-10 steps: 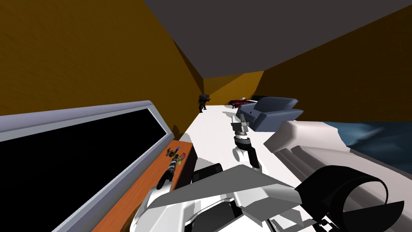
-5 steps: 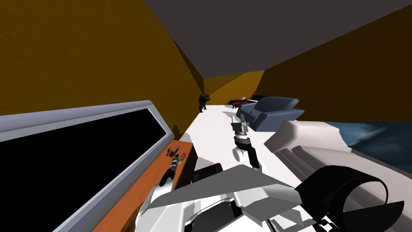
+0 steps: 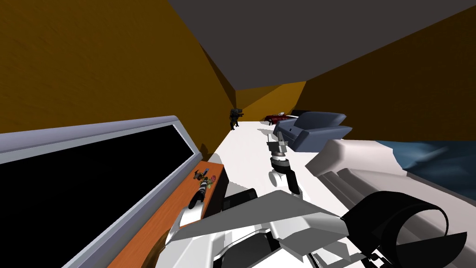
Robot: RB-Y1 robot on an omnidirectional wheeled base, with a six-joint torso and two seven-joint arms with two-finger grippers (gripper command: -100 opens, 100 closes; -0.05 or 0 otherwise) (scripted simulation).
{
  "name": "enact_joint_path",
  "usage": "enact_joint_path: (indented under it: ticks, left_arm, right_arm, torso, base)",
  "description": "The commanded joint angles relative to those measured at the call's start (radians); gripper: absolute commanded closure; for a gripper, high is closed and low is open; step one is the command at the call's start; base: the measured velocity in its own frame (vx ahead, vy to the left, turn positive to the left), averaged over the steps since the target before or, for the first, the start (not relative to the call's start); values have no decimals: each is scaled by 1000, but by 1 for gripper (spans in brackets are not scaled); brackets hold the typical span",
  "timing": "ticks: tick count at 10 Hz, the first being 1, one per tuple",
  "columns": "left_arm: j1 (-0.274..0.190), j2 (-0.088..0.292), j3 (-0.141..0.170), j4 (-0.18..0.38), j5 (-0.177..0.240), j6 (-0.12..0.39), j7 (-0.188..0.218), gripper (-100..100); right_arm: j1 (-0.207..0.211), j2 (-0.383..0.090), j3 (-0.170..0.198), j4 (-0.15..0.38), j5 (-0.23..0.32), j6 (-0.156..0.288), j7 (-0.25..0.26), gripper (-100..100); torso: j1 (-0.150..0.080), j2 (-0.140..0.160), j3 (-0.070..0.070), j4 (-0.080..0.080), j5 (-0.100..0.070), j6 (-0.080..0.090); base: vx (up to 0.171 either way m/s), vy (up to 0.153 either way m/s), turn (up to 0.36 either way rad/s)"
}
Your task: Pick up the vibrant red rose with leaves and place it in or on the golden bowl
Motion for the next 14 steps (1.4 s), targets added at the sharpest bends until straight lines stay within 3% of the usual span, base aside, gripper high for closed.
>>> enact_joint_path:
  ticks: [1,2,3,4,8,9,10,14]
  left_arm:
    - [-27,-9,7,35,-7,-9,-3,-100]
    - [-42,-15,11,54,-12,-13,-6,-100]
    - [-25,-7,5,31,-5,-6,-3,-100]
    - [-27,-7,6,34,-6,-8,-4,100]
    - [-25,-8,6,35,-5,-7,-3,100]
    - [-25,-8,6,35,-5,-6,-3,0]
    - [5,4,-2,-3,3,-1,1,100]
    - [67,28,-19,-79,23,14,9,100]
  right_arm:
    - [0,0,0,0,0,0,0,0]
    - [0,0,0,0,0,0,0,0]
    - [0,0,0,0,0,0,0,0]
    - [0,0,0,0,0,0,0,0]
    - [0,0,0,0,0,0,0,0]
    - [0,0,0,0,0,0,0,0]
    - [0,0,0,0,0,0,0,0]
    - [0,0,0,0,0,0,0,0]
  torso:
    - [0,0,0,0,0,0]
    - [0,0,0,0,0,0]
    - [0,0,0,0,0,0]
    - [0,0,0,0,0,0]
    - [-2,-1,0,1,-1,1]
    - [-2,-1,0,1,-1,1]
    - [-3,-1,0,1,-1,1]
    - [-5,-1,1,2,-2,1]
  base:
    - [-12,18,9]
    - [-9,18,10]
    - [-4,8,0]
    - [0,0,0]
    - [-1,0,3]
    - [0,0,0]
    - [12,-18,-27]
    - [19,-25,-11]
